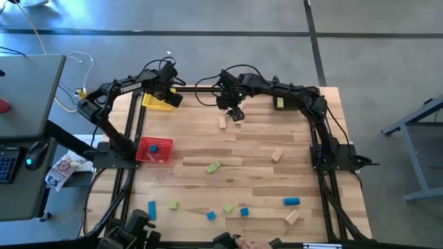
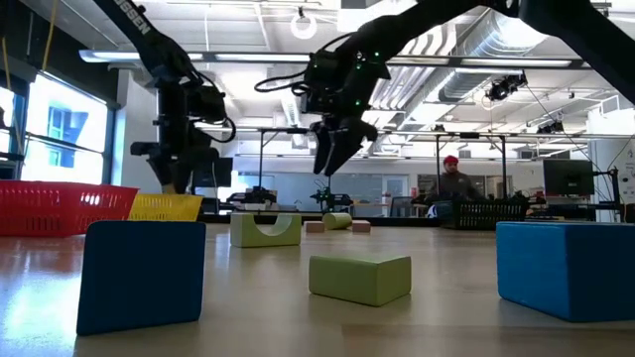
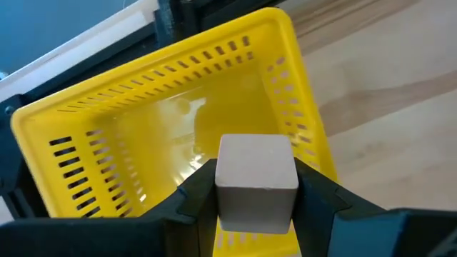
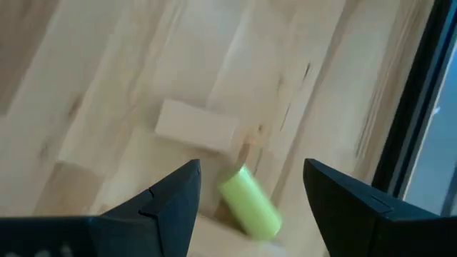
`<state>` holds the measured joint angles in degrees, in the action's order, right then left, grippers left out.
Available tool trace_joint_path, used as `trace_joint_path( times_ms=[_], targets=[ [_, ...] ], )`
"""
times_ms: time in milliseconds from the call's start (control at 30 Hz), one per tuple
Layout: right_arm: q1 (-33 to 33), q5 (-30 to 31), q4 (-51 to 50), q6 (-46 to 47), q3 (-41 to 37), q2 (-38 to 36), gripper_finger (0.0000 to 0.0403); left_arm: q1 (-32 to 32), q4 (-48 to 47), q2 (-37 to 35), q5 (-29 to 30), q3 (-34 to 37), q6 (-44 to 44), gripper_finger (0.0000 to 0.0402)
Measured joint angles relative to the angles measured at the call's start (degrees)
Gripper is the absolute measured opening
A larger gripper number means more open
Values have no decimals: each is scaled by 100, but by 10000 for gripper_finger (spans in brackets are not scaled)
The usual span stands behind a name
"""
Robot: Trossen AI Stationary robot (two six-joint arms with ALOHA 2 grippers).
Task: Sort & place blocks by color
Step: Put the brown block into the yellow bin, then put the green block into the black bin
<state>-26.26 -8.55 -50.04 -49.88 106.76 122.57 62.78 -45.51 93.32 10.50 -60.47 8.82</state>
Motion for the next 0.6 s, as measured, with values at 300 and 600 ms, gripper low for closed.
trace_joint_path(
  times_ms=[300,600],
  targets=[
    [4,469,51,-172,0,376,234,36,2,2,-106,0,-2,155],
    [-11,754,-2,-524,0,596,233,40,4,2,-254,0,-48,182]
  ],
)
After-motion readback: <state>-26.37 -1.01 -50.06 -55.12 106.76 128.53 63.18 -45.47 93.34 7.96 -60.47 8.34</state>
